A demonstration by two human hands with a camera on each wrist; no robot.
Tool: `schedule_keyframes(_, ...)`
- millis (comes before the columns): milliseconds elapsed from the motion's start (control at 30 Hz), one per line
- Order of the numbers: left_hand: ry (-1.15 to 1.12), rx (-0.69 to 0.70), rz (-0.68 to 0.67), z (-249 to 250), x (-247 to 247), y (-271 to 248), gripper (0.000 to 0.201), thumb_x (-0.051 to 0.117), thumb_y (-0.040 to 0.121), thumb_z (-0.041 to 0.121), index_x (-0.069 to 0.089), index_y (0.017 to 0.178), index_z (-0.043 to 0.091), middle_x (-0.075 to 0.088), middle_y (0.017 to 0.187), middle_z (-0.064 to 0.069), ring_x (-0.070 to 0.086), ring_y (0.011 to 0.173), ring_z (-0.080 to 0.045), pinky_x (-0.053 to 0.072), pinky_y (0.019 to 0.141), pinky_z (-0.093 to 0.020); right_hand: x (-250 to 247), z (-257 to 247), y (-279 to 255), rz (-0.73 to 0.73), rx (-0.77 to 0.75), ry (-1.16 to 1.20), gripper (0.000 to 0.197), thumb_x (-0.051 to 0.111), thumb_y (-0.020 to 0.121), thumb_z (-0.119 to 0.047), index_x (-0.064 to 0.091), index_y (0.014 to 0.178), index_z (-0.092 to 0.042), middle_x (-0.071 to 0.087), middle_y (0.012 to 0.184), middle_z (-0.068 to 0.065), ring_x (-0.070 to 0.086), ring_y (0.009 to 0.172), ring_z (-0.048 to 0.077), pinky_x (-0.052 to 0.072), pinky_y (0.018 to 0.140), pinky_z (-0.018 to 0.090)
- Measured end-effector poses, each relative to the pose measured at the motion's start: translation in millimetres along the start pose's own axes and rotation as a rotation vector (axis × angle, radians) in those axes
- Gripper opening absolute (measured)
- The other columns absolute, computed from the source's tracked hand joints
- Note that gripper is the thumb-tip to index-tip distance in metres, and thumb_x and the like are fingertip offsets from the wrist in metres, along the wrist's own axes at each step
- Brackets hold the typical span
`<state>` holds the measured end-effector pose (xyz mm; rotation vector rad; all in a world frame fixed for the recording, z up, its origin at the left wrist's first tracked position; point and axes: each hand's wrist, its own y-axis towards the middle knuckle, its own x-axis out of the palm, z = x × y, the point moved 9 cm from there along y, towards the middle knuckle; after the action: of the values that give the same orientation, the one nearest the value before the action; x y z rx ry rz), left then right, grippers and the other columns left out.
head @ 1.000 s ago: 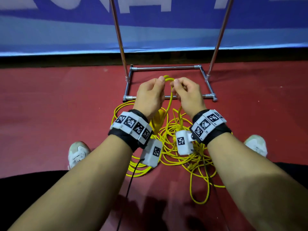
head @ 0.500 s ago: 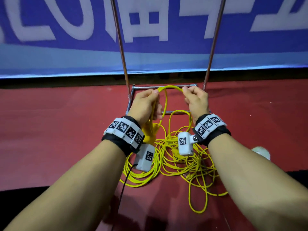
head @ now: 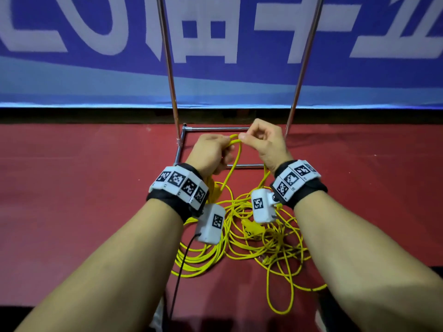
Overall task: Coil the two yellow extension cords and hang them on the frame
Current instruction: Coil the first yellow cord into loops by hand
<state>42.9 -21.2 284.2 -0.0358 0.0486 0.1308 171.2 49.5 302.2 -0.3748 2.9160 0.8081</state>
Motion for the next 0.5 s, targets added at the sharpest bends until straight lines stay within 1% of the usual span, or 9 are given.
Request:
schedule_keyframes(67, -0.019, 0.011, 0.035, 1, -3, 4, 0.038, 0.038, 0.106, 0.018, 0.051, 0.071, 0.012, 0.039, 0.038, 0.009, 0.025, 0.032, -0.006, 0.016, 0.038, -0.013, 9, -3, 5, -0.025, 0.001, 0.016, 0.022, 0.071, 0.08, -0.015, 0.053, 0.066, -0.014, 0.047, 0.061, -0.003, 0.04, 0.057, 0.001, 0.033, 0.057, 0.016)
schedule_keyframes(133, -0.053, 0.037, 0.085, 0, -8, 9, 0.039, 0.038, 0.107, 0.017, 0.051, 0.07, 0.011, 0.036, 0.037, 0.011, 0.024, 0.03, -0.004, 0.017, 0.035, -0.013, 14, 4, 8, -0.057, 0.016, 0.006, 0.019, 0.069, 0.085, -0.015, 0.058, 0.071, -0.009, 0.049, 0.061, -0.005, 0.041, 0.056, 0.001, 0.034, 0.057, 0.015)
schedule_keyframes(233, -0.106, 0.042, 0.157, -18, -12, 14, 0.04, 0.039, 0.107, 0.018, 0.051, 0.069, 0.011, 0.035, 0.038, 0.01, 0.024, 0.031, -0.005, 0.016, 0.037, -0.013, 13, 38, -2, -0.076, 0.106, 0.028, 0.024, 0.062, 0.089, -0.027, 0.063, 0.072, -0.009, 0.053, 0.057, -0.005, 0.045, 0.053, 0.003, 0.036, 0.055, 0.017)
schedule_keyframes(267, -0.126, 0.037, 0.176, -25, -12, 17, 0.04, 0.04, 0.106, 0.018, 0.051, 0.068, 0.011, 0.035, 0.039, 0.01, 0.023, 0.031, -0.005, 0.016, 0.038, -0.013, 13, 53, -6, -0.097, 0.148, 0.022, 0.028, 0.058, 0.089, -0.031, 0.063, 0.071, -0.01, 0.057, 0.059, -0.002, 0.05, 0.055, 0.006, 0.041, 0.057, 0.019)
schedule_keyframes(333, -0.182, 0.007, 0.21, -41, -13, 23, 0.04, 0.039, 0.107, 0.018, 0.05, 0.068, 0.012, 0.034, 0.04, 0.009, 0.023, 0.031, -0.005, 0.015, 0.039, -0.013, 18, 96, -22, -0.196, 0.269, -0.012, 0.036, 0.052, 0.095, -0.036, 0.063, 0.07, -0.013, 0.064, 0.065, 0.002, 0.059, 0.064, 0.014, 0.049, 0.069, 0.028)
schedule_keyframes(367, -0.209, -0.004, 0.226, -47, -14, 24, 0.04, 0.039, 0.107, 0.018, 0.049, 0.068, 0.012, 0.034, 0.039, 0.009, 0.022, 0.031, -0.005, 0.014, 0.039, -0.013, 20, 115, -33, -0.241, 0.333, -0.021, 0.041, 0.047, 0.1, -0.035, 0.062, 0.07, -0.013, 0.066, 0.066, 0.002, 0.061, 0.068, 0.019, 0.049, 0.074, 0.032)
schedule_keyframes(400, -0.23, -0.013, 0.234, -51, -15, 26, 0.04, 0.039, 0.106, 0.017, 0.049, 0.069, 0.012, 0.034, 0.039, 0.009, 0.022, 0.031, -0.004, 0.014, 0.039, -0.013, 21, 134, -45, -0.255, 0.402, -0.019, 0.044, 0.043, 0.105, -0.033, 0.061, 0.07, -0.014, 0.065, 0.065, 0.002, 0.061, 0.068, 0.022, 0.048, 0.074, 0.034)
schedule_keyframes(433, -0.237, -0.019, 0.232, -53, -14, 28, 0.039, 0.039, 0.106, 0.016, 0.05, 0.069, 0.012, 0.034, 0.039, 0.009, 0.022, 0.031, -0.004, 0.014, 0.038, -0.013, 19, 149, -55, -0.24, 0.461, -0.002, 0.045, 0.039, 0.107, -0.031, 0.059, 0.071, -0.014, 0.062, 0.062, 0.003, 0.058, 0.064, 0.024, 0.045, 0.07, 0.034)
schedule_keyframes(500, -0.208, -0.029, 0.203, -58, -10, 31, 0.038, 0.039, 0.105, 0.014, 0.051, 0.07, 0.01, 0.035, 0.039, 0.008, 0.024, 0.031, -0.005, 0.016, 0.037, -0.013, 9, 168, -67, -0.148, 0.52, 0.02, 0.044, 0.04, 0.107, -0.032, 0.056, 0.07, -0.013, 0.049, 0.056, 0.004, 0.045, 0.054, 0.019, 0.035, 0.057, 0.031)
